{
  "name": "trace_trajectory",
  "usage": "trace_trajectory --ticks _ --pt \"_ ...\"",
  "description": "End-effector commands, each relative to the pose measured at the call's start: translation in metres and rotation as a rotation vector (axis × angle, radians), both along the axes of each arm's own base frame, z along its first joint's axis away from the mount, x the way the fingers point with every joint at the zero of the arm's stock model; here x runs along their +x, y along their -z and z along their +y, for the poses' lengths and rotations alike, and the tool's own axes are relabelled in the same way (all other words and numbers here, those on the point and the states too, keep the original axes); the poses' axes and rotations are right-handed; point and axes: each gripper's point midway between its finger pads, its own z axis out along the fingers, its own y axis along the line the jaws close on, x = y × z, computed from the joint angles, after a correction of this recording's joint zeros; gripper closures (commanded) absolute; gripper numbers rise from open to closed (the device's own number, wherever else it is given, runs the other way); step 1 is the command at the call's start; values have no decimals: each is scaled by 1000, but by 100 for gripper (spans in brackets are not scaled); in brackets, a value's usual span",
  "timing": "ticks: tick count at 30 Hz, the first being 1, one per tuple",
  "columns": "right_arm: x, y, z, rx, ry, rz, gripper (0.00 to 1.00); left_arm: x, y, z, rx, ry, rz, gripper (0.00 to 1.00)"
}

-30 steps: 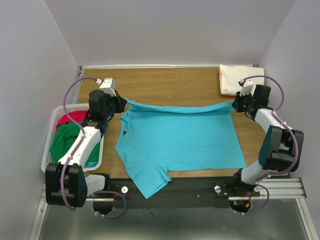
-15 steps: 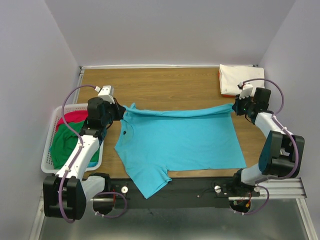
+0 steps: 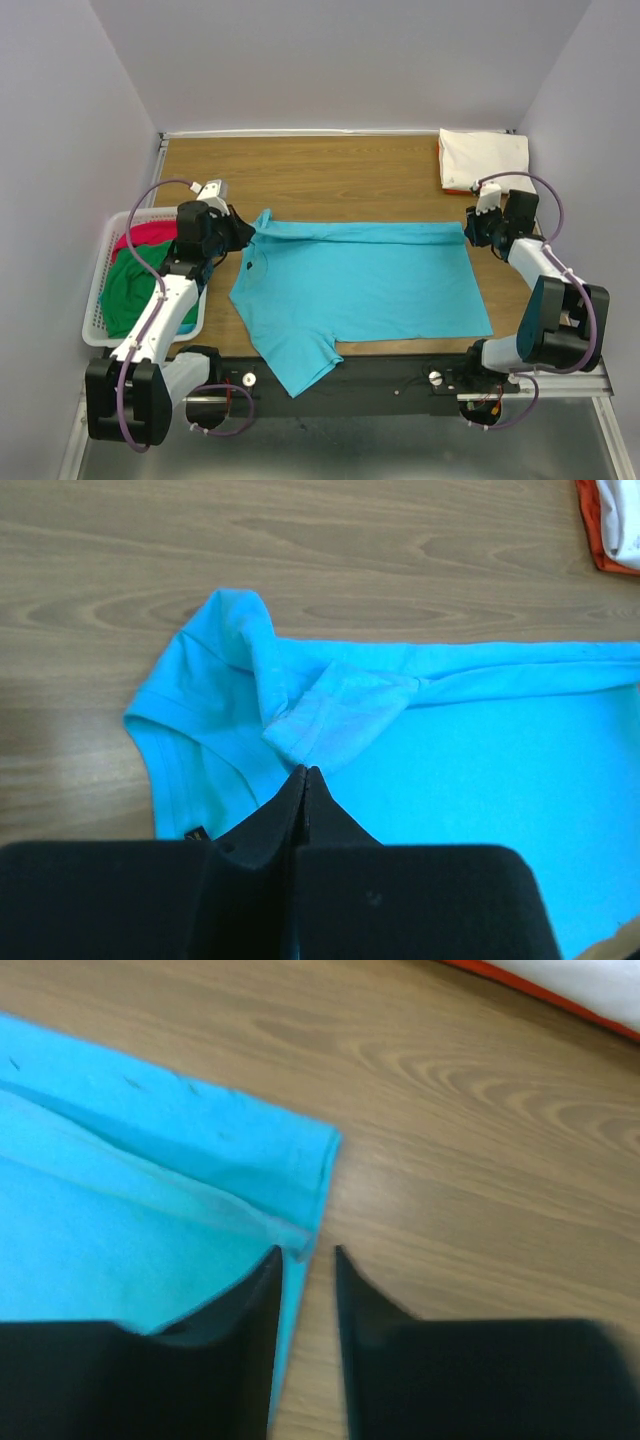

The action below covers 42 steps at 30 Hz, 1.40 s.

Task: Fold and stack the t-shirts
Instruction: Fold the tshirt

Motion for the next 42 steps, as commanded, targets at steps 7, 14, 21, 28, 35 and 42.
trace_trajectory --ticks 7,14,21,28,35,42 --pt "-24 -20 -16 -107 29 -14 48 -46 -23 -13 -98 64 29 42" --pt "-26 -1 47 220 -275 206 48 -23 -28 -9 -20 80 -16 37" --pt "-9 -1 52 299 -270 242 51 22 24 -11 43 121 140 50" --pt "-4 6 49 304 -243 269 51 63 45 4 116 27 198 47" --pt "0 12 44 297 -218 289 51 96 54 -3 108 34 230 47" --pt "2 13 45 309 -211 293 51 121 74 -12 131 37 298 47"
